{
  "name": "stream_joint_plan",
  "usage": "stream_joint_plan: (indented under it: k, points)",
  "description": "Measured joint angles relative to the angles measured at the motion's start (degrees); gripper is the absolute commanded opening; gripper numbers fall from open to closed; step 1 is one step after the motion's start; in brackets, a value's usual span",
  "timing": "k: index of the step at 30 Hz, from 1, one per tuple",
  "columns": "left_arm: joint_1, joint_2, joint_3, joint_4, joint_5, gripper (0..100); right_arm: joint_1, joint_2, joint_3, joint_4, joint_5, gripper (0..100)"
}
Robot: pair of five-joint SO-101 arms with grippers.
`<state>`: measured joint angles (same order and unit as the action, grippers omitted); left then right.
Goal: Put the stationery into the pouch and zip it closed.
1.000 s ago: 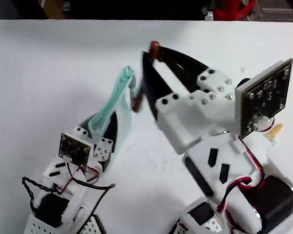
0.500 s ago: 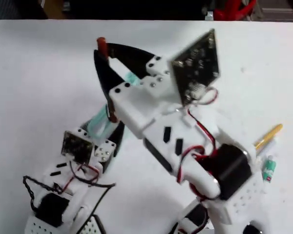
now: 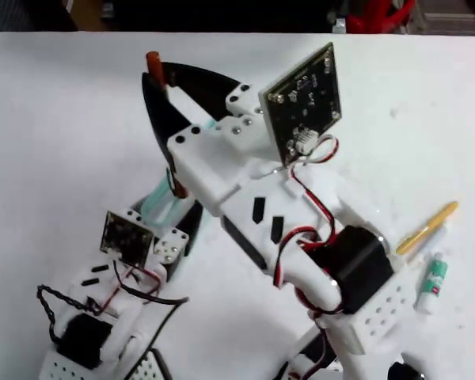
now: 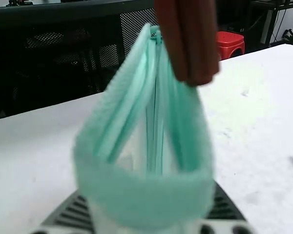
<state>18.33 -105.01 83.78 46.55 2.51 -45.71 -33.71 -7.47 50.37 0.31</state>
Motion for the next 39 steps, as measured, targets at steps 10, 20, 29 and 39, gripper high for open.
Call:
stream_joint_plan:
  k: [10, 20, 29, 39]
  points:
    - [0.00, 0.00, 0.00, 0.00, 0.00, 16, 0.53, 0.44, 2.55, -5.71, 0.00, 1.7]
    - [0.00, 0.00, 0.00, 0.00, 0.00, 16, 0.44, -1.58, 16.00, -4.57, 0.00, 1.7]
    - [-2.55, 0.00, 0.00, 0.09, 0.00, 16, -2.81, -11.52, 20.31, 7.82, 5.19, 34.4]
    - [-2.64, 0.00, 0.00, 0.00, 0.00, 16, 8.18, -12.40, 7.82, 23.65, 12.66, 25.2]
